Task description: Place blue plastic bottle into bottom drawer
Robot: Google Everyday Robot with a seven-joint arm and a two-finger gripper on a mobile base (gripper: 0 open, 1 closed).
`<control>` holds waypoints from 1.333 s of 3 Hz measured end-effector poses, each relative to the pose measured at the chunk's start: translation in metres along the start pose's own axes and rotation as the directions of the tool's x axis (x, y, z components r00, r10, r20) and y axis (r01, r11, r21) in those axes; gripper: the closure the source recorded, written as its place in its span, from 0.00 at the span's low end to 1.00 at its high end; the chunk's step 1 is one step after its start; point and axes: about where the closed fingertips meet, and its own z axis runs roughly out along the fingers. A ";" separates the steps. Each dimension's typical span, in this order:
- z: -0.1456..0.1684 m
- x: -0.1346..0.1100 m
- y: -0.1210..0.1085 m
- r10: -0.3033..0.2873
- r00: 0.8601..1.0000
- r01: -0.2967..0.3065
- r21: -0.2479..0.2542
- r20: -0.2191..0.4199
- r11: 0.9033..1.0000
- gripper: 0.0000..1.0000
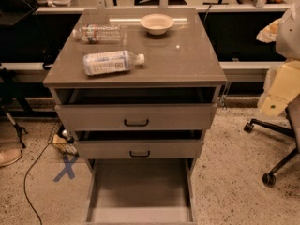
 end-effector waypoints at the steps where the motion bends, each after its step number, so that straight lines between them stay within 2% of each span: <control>1: 0.021 -0.036 -0.031 -0.066 0.993 0.065 0.014 0.097 0.998 0.00; 2: 0.050 -0.089 -0.064 -0.176 0.966 0.178 0.004 0.191 0.984 0.00; 3: 0.082 -0.152 -0.083 -0.272 0.926 0.289 -0.027 0.262 0.957 0.00; 4: 0.109 -0.206 -0.089 -0.340 0.890 0.376 -0.070 0.302 0.924 0.00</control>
Offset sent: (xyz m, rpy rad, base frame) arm 0.1672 0.1455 -0.0107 0.2001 -0.1031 0.4289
